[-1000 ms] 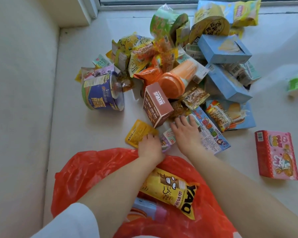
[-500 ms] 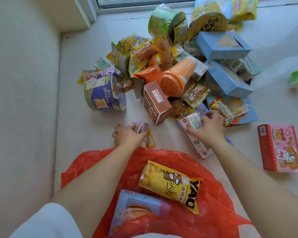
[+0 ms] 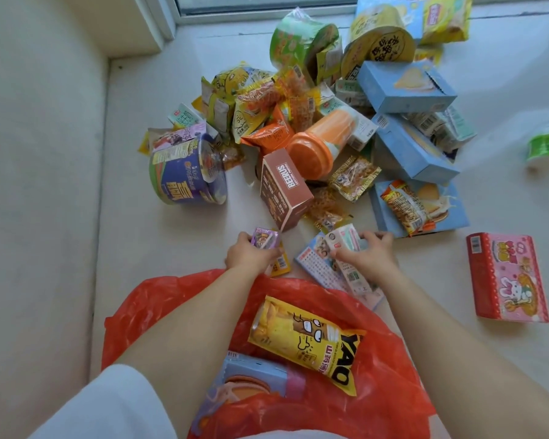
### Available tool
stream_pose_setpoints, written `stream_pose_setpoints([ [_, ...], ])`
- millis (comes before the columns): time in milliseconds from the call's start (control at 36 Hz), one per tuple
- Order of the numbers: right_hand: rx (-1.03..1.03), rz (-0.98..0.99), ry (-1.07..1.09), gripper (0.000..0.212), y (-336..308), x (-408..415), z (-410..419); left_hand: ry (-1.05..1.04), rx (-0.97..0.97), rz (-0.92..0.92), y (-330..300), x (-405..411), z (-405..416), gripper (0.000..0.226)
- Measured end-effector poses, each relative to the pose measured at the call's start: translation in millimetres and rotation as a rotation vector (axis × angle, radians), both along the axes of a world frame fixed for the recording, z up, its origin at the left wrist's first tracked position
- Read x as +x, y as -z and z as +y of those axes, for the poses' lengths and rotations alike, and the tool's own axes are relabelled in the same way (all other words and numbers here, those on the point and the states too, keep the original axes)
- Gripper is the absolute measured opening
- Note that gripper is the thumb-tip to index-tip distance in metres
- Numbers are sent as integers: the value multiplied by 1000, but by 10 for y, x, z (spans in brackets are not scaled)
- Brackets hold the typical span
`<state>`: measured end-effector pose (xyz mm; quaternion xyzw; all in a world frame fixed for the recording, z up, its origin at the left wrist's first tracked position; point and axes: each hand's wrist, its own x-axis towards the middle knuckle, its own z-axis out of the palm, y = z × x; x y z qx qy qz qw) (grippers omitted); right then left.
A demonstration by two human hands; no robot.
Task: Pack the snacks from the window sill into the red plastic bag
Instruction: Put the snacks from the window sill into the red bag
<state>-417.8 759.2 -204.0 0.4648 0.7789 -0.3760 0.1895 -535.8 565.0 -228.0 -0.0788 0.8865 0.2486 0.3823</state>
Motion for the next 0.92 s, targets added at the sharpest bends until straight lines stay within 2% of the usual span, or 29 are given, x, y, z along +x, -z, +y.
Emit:
stream_pose_setpoints([
  [111,137,-151,-297,79,-6,16,-155,133,-33,7,-43,72,28,59],
  [194,132,-243,-413,83,-20,13,-137,206,-60,40,-53,122,33,59],
  [278,-21,-208,-328,82,-24,42,-40,229,-55,44,-59,153,22,62],
  [361,-219,-131,-82,75,10,122,36,220,-22,-9,-54,186,2,62],
  [417,-293,-120,21,90,72,169,72,203,7,-39,-51,201,-9,61],
  [472,-326,-139,38,99,103,191,90,178,32,-58,-47,205,-11,59],
  [556,-494,-150,55,87,54,169,75,141,65,-83,-51,195,15,56],
  [639,-492,-167,9,57,45,157,64,128,80,-100,-67,187,47,53],
  [667,-470,-155,6,56,51,162,63,121,86,-107,-67,187,54,53],
  [750,-452,-128,65,77,90,179,62,89,113,-122,-61,201,59,54],
  [806,-494,-96,97,73,100,200,56,69,119,-117,-60,219,57,55],
  [889,-547,-64,135,79,81,215,19,32,142,-118,-69,252,75,58],
  [917,-566,-59,125,74,40,214,-9,30,150,-122,-85,264,94,59],
])
